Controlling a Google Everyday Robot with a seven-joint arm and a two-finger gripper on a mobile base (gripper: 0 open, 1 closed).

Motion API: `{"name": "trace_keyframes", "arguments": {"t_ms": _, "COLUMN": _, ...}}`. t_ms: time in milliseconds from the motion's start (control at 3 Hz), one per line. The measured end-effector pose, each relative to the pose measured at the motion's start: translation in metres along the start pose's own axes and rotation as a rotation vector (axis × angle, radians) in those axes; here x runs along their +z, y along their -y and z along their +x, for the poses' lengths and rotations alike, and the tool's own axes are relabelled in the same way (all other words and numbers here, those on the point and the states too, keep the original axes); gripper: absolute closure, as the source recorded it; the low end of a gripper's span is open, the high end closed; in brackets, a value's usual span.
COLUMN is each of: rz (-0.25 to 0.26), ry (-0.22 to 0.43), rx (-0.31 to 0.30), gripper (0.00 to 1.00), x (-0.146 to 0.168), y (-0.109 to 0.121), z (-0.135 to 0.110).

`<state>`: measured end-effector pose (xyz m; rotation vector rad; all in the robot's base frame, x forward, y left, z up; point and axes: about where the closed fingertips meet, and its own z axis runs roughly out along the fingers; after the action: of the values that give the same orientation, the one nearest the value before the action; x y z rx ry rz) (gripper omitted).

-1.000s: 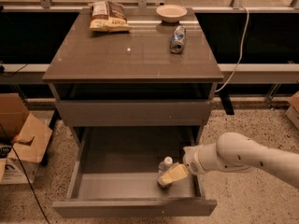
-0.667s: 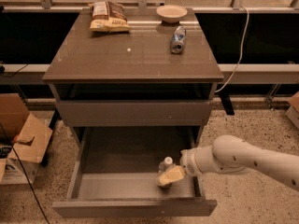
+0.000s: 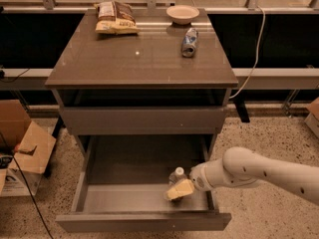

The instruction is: Pick blue plastic bottle from middle drawer and place on counter

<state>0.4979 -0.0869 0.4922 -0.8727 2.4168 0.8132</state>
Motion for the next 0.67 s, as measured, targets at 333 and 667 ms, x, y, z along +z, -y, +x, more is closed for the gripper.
{"name": "trace_keyframes", "arguments": {"t_ms": 333, "rz": -0.009, "ry": 0.007, "rx": 0.047, "gripper": 0.17, "x": 0.0028, "y": 0.0000, "z": 0.0025}}
{"name": "trace_keyframes", "arguments": {"t_ms": 667, "rz": -0.003, "ry": 0.037, "rx": 0.083, "gripper": 0.40, "x": 0.0059, "y": 0.0021, "z": -0.0036}}
